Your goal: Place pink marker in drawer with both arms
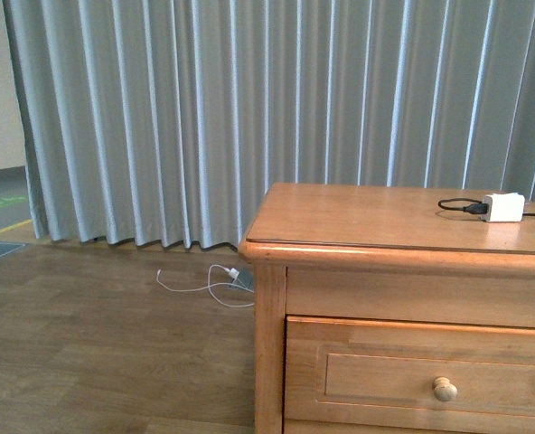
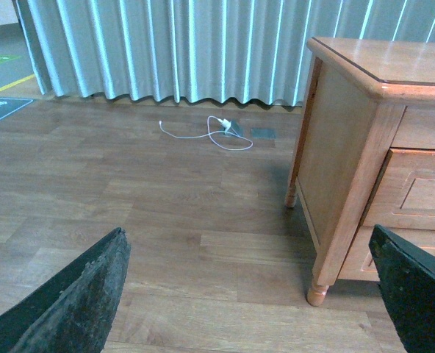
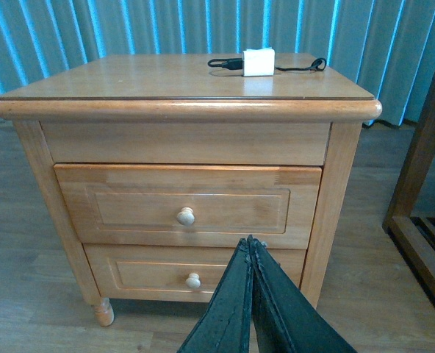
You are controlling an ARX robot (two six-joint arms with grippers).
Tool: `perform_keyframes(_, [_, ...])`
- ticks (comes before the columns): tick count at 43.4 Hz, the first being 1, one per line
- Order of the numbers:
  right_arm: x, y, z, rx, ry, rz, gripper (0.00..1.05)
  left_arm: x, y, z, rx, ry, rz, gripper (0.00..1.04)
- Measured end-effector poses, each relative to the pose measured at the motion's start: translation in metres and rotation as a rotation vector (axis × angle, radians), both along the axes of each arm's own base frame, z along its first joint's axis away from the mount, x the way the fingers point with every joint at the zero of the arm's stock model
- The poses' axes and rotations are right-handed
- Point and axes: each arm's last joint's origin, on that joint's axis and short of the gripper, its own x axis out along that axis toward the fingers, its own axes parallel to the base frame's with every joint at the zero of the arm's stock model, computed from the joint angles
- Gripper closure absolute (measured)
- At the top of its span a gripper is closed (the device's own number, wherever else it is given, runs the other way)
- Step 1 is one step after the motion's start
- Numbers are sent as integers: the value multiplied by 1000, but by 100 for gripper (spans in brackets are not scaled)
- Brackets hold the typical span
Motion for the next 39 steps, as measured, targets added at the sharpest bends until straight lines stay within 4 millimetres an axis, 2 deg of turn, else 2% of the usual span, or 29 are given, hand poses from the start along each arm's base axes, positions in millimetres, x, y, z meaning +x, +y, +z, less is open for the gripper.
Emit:
perform_keyframes(31, [0,0,0,0,0,0,103,0,0,0,0,0,0,6])
perform_keyframes(32, [0,0,0,0,0,0,103,0,0,0,0,0,0,6])
perform_keyframes(39, [0,0,0,-1,0,0,77,0,0,0,0,0,0,6])
